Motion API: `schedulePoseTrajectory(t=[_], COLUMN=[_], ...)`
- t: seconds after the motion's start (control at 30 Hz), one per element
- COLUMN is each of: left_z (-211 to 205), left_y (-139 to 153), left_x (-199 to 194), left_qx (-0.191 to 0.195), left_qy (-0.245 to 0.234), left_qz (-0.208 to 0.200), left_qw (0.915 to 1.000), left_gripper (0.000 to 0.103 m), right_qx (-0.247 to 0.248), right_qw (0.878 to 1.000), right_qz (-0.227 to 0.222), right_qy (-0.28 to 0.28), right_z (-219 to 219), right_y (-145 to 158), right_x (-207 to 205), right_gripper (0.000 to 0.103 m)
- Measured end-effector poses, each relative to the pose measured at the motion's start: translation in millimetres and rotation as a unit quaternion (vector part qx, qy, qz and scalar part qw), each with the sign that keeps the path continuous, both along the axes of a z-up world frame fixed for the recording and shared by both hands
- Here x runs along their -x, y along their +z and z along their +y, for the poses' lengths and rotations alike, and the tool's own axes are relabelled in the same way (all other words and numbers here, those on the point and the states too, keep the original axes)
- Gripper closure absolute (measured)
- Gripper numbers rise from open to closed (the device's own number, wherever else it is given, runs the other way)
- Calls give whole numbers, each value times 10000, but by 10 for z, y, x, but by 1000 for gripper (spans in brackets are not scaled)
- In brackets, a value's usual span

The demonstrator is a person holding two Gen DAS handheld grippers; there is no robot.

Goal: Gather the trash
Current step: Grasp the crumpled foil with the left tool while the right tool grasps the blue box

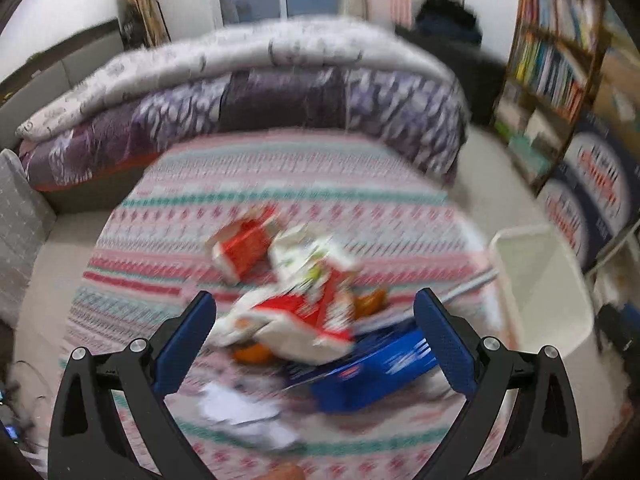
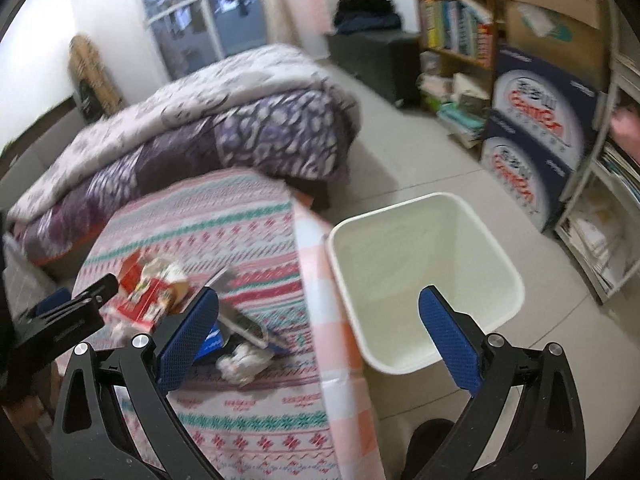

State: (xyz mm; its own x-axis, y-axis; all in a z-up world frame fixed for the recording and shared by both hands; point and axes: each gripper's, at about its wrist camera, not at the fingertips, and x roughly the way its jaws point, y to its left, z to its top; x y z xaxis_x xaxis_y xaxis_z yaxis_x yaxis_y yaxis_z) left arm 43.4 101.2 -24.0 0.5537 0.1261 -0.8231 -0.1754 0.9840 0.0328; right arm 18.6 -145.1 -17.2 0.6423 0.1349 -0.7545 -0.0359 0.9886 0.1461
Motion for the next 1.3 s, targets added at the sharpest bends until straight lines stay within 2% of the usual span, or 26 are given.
schedulePoseTrajectory(t=[0.1,0.23,0.33,0.4,0.53,0.6,0.67,0.7,0.73,0.8,0.93,1.03,1.1,1.23,1.3], left_z=[287,595,666,725,795,783,770,758,753,764,855,1053,1189,1466,1515], left_y=[-138,-380,-555,-675,-920,-968,-1014,-1057,-1113,-1191,-1049,-875,-790,-712,-674], left_x=[99,295,383,409,404,395,404,404,422,480,574,710,782,828,832], left_qx=[344,978,1191,1398,1987,2023,2023,2073,2158,2399,2471,2406,2405,2305,2182], left_qy=[300,816,1095,1343,1705,1826,1862,1861,1848,1819,1702,1722,1792,1974,2007], left_qz=[625,1329,1555,1676,1951,1967,1978,2030,2117,2178,1880,1598,1421,1130,1031], left_qw=[9970,9829,9745,9666,9452,9418,9409,9387,9351,9284,9352,9418,9433,9461,9495], left_gripper=[7,7,7,7,7,8,14,22,31,38,41,41,41,41,41], right_qx=[-105,-210,-268,-518,-986,-1165,-1231,-1253,-1288,-1292,-906,-372,88,587,659], right_qw=[9990,9956,9919,9879,9793,9755,9731,9719,9702,9701,9789,9824,9809,9716,9683], right_qz=[354,774,1037,1274,1638,1748,1843,1889,1949,1929,1494,1103,810,561,605], right_qy=[233,491,680,720,666,648,635,629,639,701,1057,1461,1767,2224,2331], right_z=[90,219,318,351,429,511,634,686,769,878,1176,1427,1613,1893,1998], right_y=[-67,-250,-400,-501,-632,-671,-715,-737,-756,-760,-651,-592,-582,-649,-707], right_x=[-82,-210,-251,-278,-293,-288,-280,-278,-276,-281,-291,-293,-277,-257,-277], right_gripper=[7,7,7,7,7,7,7,7,7,7,7,7,7,7,15])
